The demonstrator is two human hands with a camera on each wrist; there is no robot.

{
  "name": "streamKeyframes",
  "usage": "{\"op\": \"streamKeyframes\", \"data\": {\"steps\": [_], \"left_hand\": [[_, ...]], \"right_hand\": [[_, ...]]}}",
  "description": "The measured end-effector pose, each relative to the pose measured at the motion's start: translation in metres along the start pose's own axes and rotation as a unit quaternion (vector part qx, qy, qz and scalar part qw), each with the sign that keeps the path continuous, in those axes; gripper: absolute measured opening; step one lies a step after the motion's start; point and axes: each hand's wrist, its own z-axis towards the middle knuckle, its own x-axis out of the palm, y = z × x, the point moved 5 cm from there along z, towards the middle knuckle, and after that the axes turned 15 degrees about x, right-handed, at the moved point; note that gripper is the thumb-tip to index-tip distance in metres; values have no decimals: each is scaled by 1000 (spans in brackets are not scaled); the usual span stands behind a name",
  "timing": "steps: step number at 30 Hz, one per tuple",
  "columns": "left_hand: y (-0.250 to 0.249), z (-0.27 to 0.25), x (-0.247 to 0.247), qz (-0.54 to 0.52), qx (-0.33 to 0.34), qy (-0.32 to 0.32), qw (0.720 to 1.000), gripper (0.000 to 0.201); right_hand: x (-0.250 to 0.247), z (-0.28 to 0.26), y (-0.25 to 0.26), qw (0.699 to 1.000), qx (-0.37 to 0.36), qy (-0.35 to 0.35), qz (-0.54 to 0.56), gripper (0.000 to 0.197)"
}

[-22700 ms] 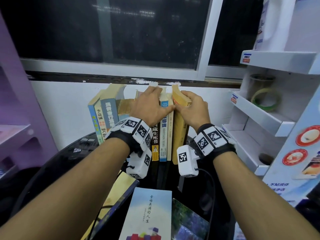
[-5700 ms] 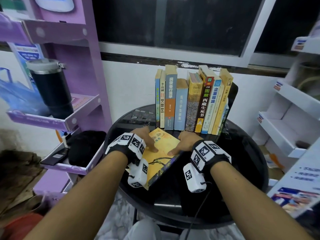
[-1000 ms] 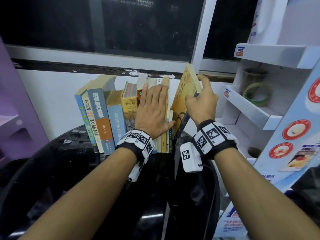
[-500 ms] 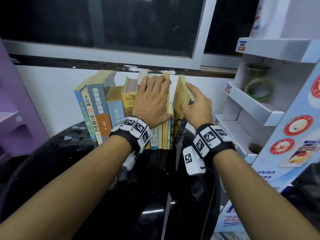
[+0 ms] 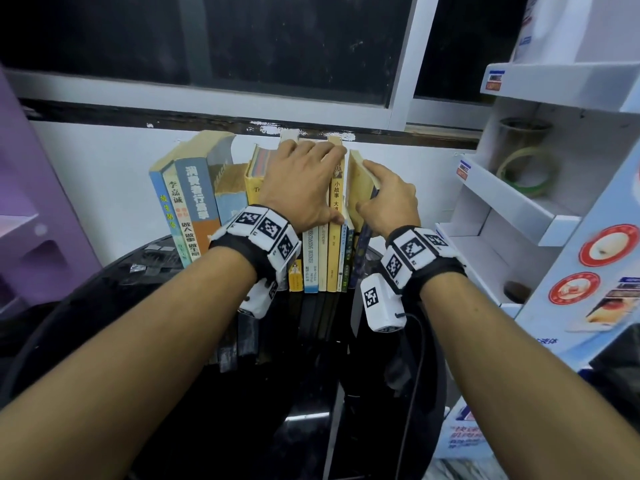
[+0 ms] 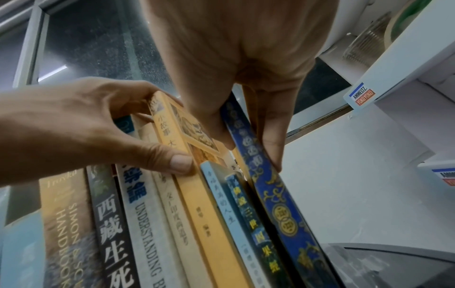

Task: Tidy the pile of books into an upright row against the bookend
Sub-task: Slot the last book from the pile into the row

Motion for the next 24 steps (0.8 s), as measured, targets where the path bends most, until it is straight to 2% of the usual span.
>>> {"op": "streamKeyframes", "data": {"steps": [13, 19, 24], "left_hand": [[-3, -5, -2, -16, -2, -1, 1000, 103], [-2, -6, -1, -18, -6, 0, 1000, 102], [-3, -4, -1, -22, -4, -3, 1000, 99]], "right_hand": [[3, -4, -3, 999, -21, 8, -29, 62], [5, -4, -3, 999, -20, -1, -48, 63], [7, 6, 0, 999, -5, 20, -39, 62]]}}
